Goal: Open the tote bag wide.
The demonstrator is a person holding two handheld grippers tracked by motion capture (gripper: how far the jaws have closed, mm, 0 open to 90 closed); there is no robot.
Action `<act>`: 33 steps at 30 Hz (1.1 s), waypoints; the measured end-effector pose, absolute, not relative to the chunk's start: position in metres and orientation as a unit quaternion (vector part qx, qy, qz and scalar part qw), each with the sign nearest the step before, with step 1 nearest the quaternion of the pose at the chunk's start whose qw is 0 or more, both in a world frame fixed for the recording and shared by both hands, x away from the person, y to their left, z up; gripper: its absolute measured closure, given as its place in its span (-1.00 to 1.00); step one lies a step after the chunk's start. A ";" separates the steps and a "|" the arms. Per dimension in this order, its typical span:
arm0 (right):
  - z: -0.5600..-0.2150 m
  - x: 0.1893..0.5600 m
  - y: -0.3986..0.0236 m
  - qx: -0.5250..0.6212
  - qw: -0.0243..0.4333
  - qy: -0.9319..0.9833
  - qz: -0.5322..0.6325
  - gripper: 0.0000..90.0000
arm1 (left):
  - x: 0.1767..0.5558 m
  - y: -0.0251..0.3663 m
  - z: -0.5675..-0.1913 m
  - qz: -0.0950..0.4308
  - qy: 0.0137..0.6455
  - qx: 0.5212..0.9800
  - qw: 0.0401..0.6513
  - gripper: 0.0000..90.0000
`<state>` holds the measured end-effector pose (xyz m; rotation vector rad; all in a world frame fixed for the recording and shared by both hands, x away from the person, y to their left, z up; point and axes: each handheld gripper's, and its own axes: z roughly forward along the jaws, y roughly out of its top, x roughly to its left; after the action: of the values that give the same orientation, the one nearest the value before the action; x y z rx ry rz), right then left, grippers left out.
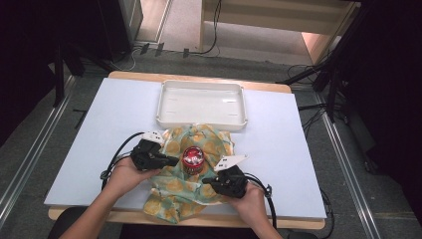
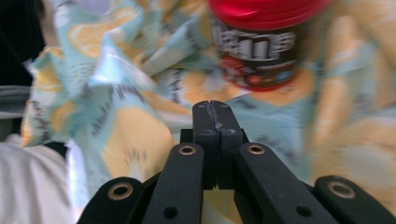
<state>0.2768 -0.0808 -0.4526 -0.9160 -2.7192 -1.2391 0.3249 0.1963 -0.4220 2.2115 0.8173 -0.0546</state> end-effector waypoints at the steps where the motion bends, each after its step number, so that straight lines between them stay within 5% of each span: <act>1: -0.453 0.275 -0.079 -0.293 0.016 -0.870 -0.396 1.00 | 0.324 0.196 -0.421 -0.023 0.318 0.867 0.384 1.00; 19: -0.472 0.264 -0.064 -0.282 0.034 -0.885 -0.369 1.00 | 0.300 0.156 -0.441 -0.054 0.255 0.897 0.356 1.00; 33: -0.473 0.264 -0.071 -0.285 0.037 -0.883 -0.372 1.00 | 0.316 0.173 -0.458 -0.017 0.318 0.890 0.325 1.00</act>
<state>0.2641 -0.0711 -0.4727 -0.8747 -2.7097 -1.1406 0.3161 0.1729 -0.4584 2.3339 0.8344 -0.0458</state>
